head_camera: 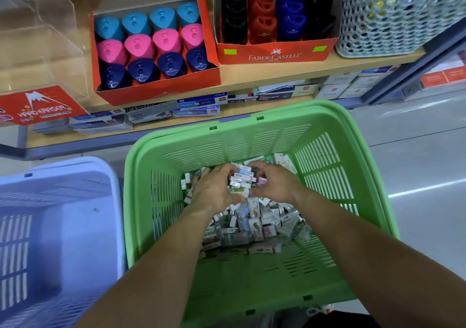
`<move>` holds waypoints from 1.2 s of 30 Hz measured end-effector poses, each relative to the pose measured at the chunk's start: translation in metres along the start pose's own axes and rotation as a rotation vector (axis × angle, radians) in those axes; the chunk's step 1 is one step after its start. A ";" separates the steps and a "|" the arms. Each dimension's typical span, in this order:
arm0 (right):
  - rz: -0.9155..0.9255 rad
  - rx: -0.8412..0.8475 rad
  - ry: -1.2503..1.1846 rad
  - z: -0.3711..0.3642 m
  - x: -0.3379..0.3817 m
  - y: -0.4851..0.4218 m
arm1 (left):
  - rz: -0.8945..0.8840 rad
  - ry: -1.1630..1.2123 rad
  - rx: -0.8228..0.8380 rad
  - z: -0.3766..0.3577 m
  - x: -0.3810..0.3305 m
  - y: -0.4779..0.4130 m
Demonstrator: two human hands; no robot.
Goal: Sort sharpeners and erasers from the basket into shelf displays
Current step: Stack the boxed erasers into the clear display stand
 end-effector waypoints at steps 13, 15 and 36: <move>0.026 -0.050 -0.169 0.009 -0.006 0.000 | -0.021 0.175 0.103 -0.004 -0.002 -0.003; 0.024 -0.085 -0.189 0.013 -0.007 0.001 | 0.003 0.284 0.088 -0.004 0.000 -0.002; -0.071 -0.212 0.058 0.024 -0.009 0.001 | 0.033 0.254 -0.064 -0.001 0.005 0.000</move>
Point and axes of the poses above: each hand's wrist, its own y-axis away from the middle knuckle, its own z-axis out of the back of the hand, x = y × z, the point moved 8 cm from there along -y, towards the middle knuckle, and after that the axes turned 5 degrees about x, right-handed, at the moved point
